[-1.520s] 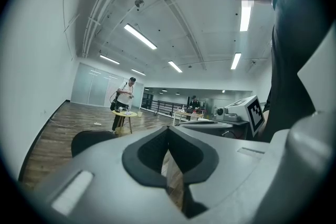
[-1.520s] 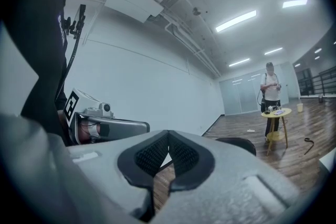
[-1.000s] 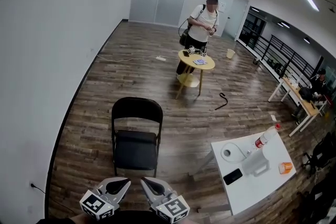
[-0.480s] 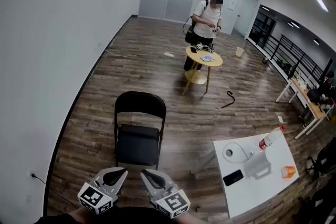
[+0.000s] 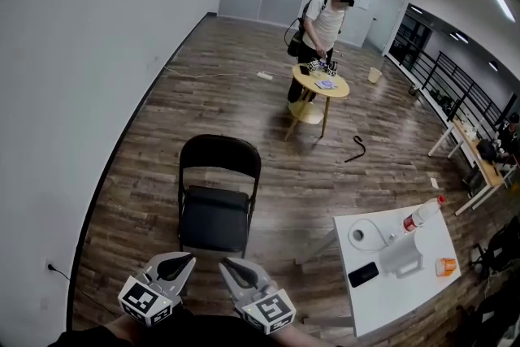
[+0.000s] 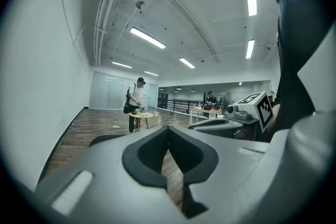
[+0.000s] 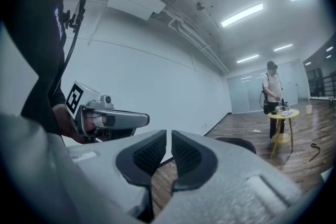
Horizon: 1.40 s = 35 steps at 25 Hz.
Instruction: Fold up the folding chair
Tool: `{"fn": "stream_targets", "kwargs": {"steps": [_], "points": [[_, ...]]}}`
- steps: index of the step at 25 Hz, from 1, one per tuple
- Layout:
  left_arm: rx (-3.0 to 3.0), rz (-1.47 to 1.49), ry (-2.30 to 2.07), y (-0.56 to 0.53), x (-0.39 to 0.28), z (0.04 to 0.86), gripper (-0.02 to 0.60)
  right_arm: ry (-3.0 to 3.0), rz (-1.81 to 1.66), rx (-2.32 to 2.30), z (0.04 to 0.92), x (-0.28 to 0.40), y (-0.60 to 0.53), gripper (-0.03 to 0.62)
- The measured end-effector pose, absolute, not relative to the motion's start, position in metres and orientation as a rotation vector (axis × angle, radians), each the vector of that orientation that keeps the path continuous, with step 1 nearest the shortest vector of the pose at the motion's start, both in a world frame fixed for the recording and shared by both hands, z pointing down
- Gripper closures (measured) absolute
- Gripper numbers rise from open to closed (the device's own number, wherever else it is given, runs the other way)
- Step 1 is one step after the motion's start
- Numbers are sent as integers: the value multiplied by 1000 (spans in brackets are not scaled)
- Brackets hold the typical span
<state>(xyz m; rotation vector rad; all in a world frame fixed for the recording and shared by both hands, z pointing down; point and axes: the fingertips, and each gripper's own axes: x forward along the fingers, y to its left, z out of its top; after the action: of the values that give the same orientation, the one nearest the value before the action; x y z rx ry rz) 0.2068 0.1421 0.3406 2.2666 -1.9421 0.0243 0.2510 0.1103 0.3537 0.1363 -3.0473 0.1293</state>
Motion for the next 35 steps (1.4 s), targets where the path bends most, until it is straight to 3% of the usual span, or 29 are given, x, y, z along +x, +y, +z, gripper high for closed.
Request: {"fn": "stream_targets", "kwargs": {"steps": [23, 35], "points": [[2355, -44, -1803, 125, 54, 337, 578, -2950, 139, 330, 359, 116, 96, 551], [2396, -49, -1727, 103, 39, 350, 578, -2924, 193, 531, 369, 119, 66, 545]]}}
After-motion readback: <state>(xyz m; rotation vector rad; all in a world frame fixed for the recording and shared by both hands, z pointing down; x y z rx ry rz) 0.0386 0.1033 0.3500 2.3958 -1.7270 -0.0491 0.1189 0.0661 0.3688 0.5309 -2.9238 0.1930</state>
